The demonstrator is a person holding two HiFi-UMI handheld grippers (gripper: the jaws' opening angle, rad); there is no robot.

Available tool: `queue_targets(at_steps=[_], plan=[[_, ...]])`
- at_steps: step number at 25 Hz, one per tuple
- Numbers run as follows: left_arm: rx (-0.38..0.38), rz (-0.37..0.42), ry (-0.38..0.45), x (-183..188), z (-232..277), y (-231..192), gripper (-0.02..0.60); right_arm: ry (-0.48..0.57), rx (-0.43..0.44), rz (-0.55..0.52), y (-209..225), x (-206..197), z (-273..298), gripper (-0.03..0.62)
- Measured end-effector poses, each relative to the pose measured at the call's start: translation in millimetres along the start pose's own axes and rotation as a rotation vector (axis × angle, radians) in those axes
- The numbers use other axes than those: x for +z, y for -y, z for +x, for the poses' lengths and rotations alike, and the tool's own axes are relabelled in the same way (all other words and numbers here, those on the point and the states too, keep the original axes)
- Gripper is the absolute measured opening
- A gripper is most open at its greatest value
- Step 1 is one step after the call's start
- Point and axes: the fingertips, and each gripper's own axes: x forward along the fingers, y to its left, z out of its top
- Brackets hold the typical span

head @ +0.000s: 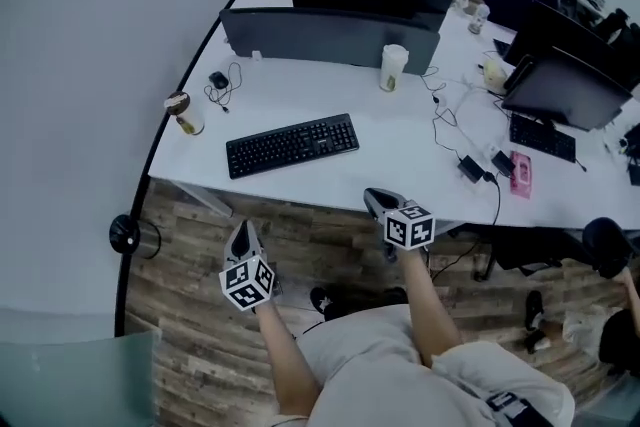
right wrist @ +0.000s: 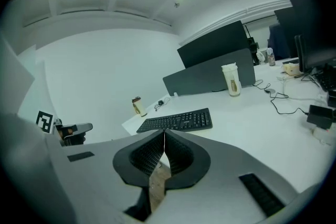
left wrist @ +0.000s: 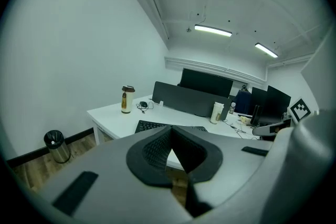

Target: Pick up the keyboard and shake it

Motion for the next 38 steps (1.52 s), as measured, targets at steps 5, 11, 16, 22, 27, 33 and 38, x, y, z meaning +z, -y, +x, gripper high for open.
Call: queue_targets(at_steps=[5,11,16,22,27,33,38], plan=[[-0.019,-0.017,-0.027,-5.0,3.7,-32.3,0.014,0.002,-0.037,0.034,-14.8,-13.4,9.9,0.038],[-0.032,-0.055,-0.024,-0.4,15.4,-52.1,0.014,-0.042,-0.089,-0.023,-6.0,-15.5,5.9,0.038],[-0.032,-0.064,-0.025,-2.9,29.9,-67.8,0.014,-0.024,-0.144,-0.016,20.3,-6.8,10.6,0.038],[0.001,-0.085,-0.022,13.5,65.6,-100.7,0.014,-0.045,-0.165,-0.035,38.5,9.8,45.7,0.038],[-0.022,-0.085,-0.036,26.2,121.5,-109.9,0.014,-0.017,-0.228,-0.005,68.6,35.3,81.6,0.038],[-0.061,-0.011,-0.179,17.9,188.2,-126.5,0.014,0.004,-0.303,0.076,107.3,48.5,134.7,0.038],[-0.092,0.078,-0.294,14.6,233.5,-140.3,0.014,-0.106,-0.282,0.032,129.0,40.0,176.3,0.038]])
